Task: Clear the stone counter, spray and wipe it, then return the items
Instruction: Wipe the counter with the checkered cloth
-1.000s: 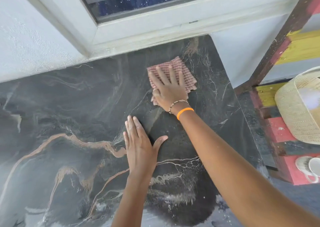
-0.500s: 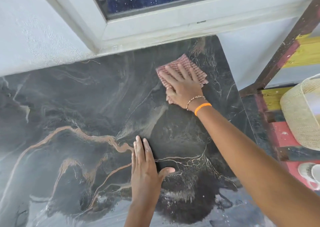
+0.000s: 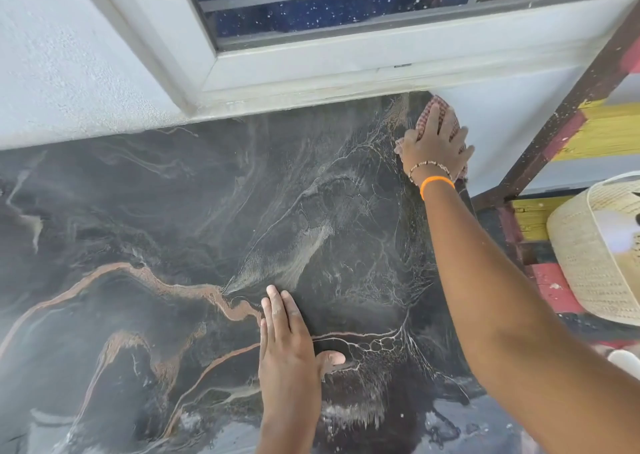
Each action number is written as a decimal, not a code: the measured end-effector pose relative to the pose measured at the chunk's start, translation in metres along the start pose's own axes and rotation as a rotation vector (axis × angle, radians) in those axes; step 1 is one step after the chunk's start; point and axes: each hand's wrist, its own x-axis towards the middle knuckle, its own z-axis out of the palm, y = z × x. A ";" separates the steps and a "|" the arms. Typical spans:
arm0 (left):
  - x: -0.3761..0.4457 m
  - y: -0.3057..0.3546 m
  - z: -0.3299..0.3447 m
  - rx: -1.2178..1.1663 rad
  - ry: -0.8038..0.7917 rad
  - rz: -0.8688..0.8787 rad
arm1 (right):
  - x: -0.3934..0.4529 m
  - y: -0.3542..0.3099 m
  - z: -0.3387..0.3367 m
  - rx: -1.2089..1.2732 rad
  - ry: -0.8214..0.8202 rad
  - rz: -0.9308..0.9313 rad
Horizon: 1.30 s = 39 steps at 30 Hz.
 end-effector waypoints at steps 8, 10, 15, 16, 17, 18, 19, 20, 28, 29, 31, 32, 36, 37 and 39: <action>0.001 -0.004 0.008 0.029 0.033 -0.013 | -0.090 -0.002 0.027 -0.097 -0.007 -0.236; -0.004 -0.009 0.007 -0.088 0.066 0.016 | -0.119 -0.026 0.038 -0.107 -0.030 -0.372; -0.021 -0.045 0.008 -0.254 0.227 -0.103 | -0.194 -0.101 0.068 -0.124 -0.162 -0.740; -0.025 -0.054 0.008 -0.243 0.216 -0.128 | -0.207 -0.112 0.072 -0.138 -0.194 -0.828; -0.030 -0.063 0.008 -0.236 0.202 -0.150 | -0.219 -0.117 0.075 -0.155 -0.219 -0.910; -0.035 -0.068 0.005 -0.231 0.191 -0.166 | -0.230 -0.118 0.075 -0.171 -0.236 -0.980; -0.040 -0.071 0.003 -0.227 0.179 -0.180 | -0.237 -0.112 0.074 -0.185 -0.246 -1.039; -0.044 -0.075 0.002 -0.221 0.165 -0.189 | -0.241 -0.103 0.071 -0.192 -0.248 -1.081; -0.056 -0.071 0.008 -0.229 0.082 -0.171 | -0.170 0.018 0.027 -0.186 -0.095 -0.708; -0.055 -0.070 0.008 -0.226 0.082 -0.174 | -0.159 0.037 0.019 -0.185 -0.076 -0.615; -0.054 -0.071 0.008 -0.217 0.089 -0.175 | -0.148 0.073 0.007 -0.170 -0.042 -0.463; -0.054 -0.073 0.009 -0.217 0.093 -0.169 | -0.149 0.088 0.003 -0.162 -0.026 -0.403; -0.056 -0.077 0.011 -0.240 0.105 -0.130 | -0.185 0.112 0.002 -0.158 0.013 -0.284; -0.056 -0.077 0.010 -0.267 0.106 -0.129 | -0.196 0.110 0.004 -0.162 0.002 -0.272; -0.057 -0.078 0.007 -0.353 0.118 -0.129 | -0.220 0.096 0.011 -0.166 -0.020 -0.265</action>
